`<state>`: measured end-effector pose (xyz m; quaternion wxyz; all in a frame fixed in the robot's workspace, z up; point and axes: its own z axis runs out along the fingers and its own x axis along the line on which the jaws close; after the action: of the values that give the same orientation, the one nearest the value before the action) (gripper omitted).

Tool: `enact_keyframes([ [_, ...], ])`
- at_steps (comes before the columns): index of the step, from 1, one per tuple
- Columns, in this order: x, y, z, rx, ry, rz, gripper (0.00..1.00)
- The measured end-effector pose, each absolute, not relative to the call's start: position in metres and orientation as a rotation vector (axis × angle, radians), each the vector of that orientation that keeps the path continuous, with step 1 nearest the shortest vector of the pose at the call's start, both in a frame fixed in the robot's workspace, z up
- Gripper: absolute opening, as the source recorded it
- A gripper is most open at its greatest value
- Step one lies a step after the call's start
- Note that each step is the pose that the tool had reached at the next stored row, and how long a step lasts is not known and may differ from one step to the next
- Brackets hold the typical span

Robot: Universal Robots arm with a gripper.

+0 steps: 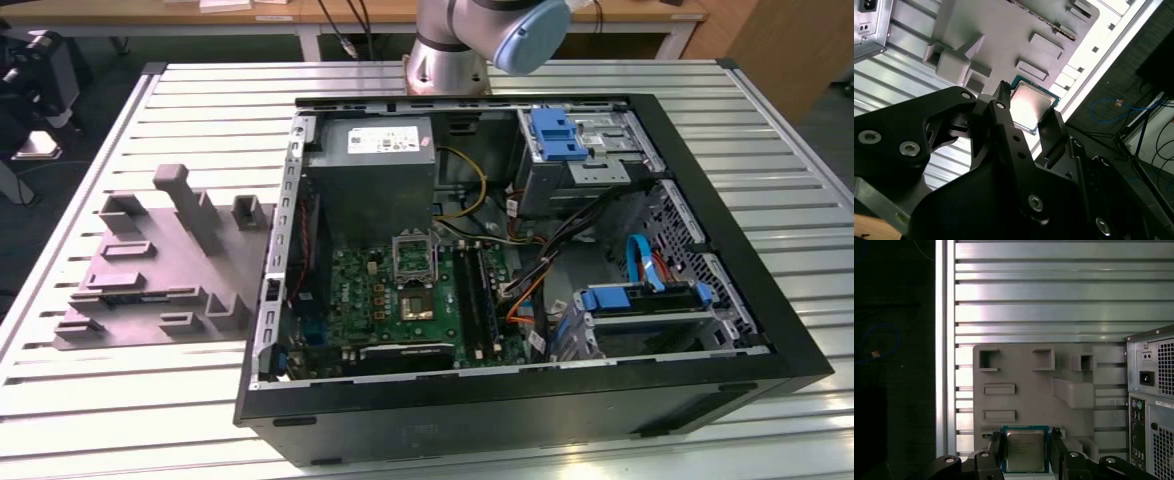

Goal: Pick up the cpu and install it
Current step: 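Pick up the cpu and move it towards the insertion slot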

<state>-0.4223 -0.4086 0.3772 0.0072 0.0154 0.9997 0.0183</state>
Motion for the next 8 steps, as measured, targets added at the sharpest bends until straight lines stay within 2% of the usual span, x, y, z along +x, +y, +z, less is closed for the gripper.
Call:
enact_keyframes([
  [8,-0.4183,-0.4086,0.3772,0.048,3.126,0.057,0.47],
])
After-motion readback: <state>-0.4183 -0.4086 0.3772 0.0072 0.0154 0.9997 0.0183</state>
